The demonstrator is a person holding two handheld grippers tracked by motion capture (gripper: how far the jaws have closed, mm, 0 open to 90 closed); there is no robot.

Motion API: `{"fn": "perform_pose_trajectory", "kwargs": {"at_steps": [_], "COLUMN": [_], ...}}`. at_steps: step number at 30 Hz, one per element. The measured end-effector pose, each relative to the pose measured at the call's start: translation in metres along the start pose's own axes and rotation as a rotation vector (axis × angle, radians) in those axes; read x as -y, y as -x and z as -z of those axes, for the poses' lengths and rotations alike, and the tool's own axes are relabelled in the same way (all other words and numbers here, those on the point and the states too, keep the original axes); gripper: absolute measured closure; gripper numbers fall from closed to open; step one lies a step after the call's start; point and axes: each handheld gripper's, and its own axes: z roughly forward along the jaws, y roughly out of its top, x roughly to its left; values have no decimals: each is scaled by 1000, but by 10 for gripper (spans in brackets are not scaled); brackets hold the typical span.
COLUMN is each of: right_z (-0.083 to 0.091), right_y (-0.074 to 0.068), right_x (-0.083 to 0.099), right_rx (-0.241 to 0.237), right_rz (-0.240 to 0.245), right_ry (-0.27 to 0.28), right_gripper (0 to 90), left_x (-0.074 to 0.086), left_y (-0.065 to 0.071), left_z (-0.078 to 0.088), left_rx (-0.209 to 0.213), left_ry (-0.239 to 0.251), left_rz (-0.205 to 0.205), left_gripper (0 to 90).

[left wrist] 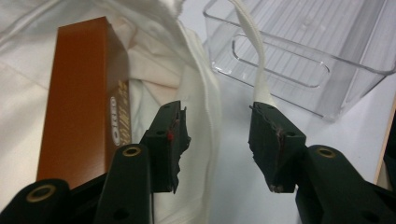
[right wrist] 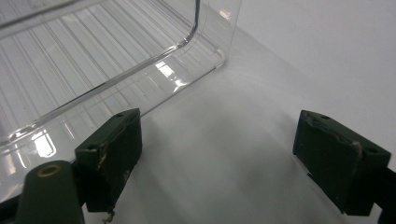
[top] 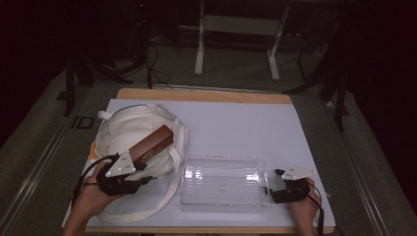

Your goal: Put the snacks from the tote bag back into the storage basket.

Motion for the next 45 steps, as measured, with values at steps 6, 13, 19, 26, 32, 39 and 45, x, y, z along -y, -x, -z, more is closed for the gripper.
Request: {"fn": "perform_pose_trajectory", "kwargs": {"at_steps": [6, 13, 19, 26, 32, 39, 45], "right_z": [0, 0, 0, 0, 0, 0, 0], "right_y": [0, 0, 0, 0, 0, 0, 0], "right_x": [0, 0, 0, 0, 0, 0, 0], "right_rx": [0, 1, 1, 0, 0, -1, -1], "right_rz": [0, 0, -1, 0, 0, 0, 2], "right_ry": [0, 1, 1, -1, -2, -2, -2], "right_gripper": [156, 156, 156, 156, 156, 156, 156], "left_x": [3, 3, 0, -1, -2, 1, 4], "left_y": [-8, -17, -23, -31, -37, -49, -59], "left_z": [1, 2, 1, -3, -6, -8, -10], "left_rx": [-39, -69, -89, -122, -127, -151, -166], "left_ry": [-8, -12, -41, -77, -98, -123, -159], "left_rz": [28, 52, 40, 39, 38, 74, 110], "left_gripper": [525, 504, 492, 451, 445, 412, 345]}}
